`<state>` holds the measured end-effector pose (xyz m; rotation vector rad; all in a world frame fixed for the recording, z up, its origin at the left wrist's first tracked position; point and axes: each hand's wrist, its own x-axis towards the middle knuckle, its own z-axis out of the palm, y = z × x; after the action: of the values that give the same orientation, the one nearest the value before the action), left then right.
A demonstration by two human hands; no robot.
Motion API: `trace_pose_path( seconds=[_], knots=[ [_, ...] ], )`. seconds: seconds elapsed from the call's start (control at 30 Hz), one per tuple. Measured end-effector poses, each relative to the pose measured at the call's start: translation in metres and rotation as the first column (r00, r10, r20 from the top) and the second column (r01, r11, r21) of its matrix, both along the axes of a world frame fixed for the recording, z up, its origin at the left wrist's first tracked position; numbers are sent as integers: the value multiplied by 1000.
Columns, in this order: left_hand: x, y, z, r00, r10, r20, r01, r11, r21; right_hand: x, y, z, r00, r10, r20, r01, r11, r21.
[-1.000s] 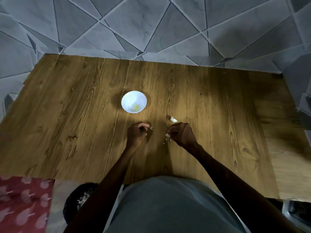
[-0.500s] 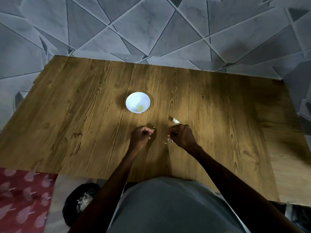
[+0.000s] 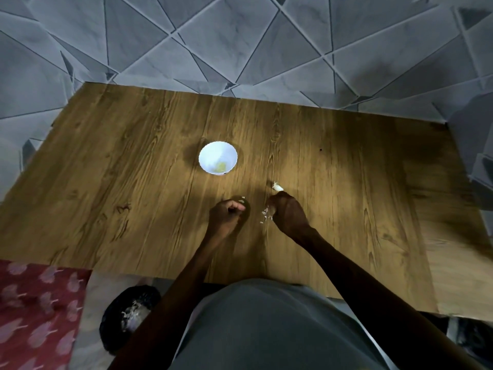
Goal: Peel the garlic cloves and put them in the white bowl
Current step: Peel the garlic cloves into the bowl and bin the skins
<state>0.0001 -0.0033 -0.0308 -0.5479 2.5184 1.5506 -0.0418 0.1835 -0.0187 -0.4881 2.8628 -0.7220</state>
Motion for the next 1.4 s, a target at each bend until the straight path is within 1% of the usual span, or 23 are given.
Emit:
trace_pose_path(
  seconds=[0.13,0.27,0.37,0.47,0.53,0.57,0.63,0.7,0.73,0.8,0.87,0.97,1.17,1.27,1.4],
  knots=[
    [5,1,1,1000,24,0,-24,1000,7,14,-13,-5,992,102,-72,-95,991,97],
    [11,1,0,999,47,-6,-47,999,28,28,-18,-11,963,236,-132,-227,970,85],
    [14,0,0,998,61,-4,-60,996,61,30,-14,-17,938,281,-200,-269,959,87],
    [18,-2,-1,996,84,-5,-83,992,97,32,1,-17,922,316,-223,-290,947,140],
    [19,-2,-1,996,92,4,-92,991,101,31,11,-14,932,293,-212,-268,953,139],
    [19,-2,0,996,92,7,-92,991,99,29,14,-14,941,260,-215,-241,964,112],
    [18,0,0,995,102,4,-102,988,115,23,16,-12,974,146,-175,-140,989,46],
    [19,3,1,994,110,1,-109,986,126,15,15,-9,993,55,-106,-47,996,82],
    [19,4,2,994,109,0,-108,986,130,13,14,-8,996,36,-80,-27,993,111],
    [19,5,1,995,101,-3,-100,985,140,14,13,-6,998,37,-52,-28,986,162],
    [18,6,1,995,99,2,-98,984,150,21,12,-6,996,63,-58,-50,976,210],
    [15,7,2,994,110,25,-113,979,172,36,10,-8,991,124,-50,-109,966,235],
    [16,11,5,994,103,21,-105,970,218,41,19,-17,957,268,-109,-244,950,193],
    [15,11,3,996,81,33,-87,970,228,36,35,-24,918,371,-138,-353,925,138],
    [12,9,2,996,80,48,-89,967,241,24,47,-21,834,525,-168,-515,851,102]
  ],
)
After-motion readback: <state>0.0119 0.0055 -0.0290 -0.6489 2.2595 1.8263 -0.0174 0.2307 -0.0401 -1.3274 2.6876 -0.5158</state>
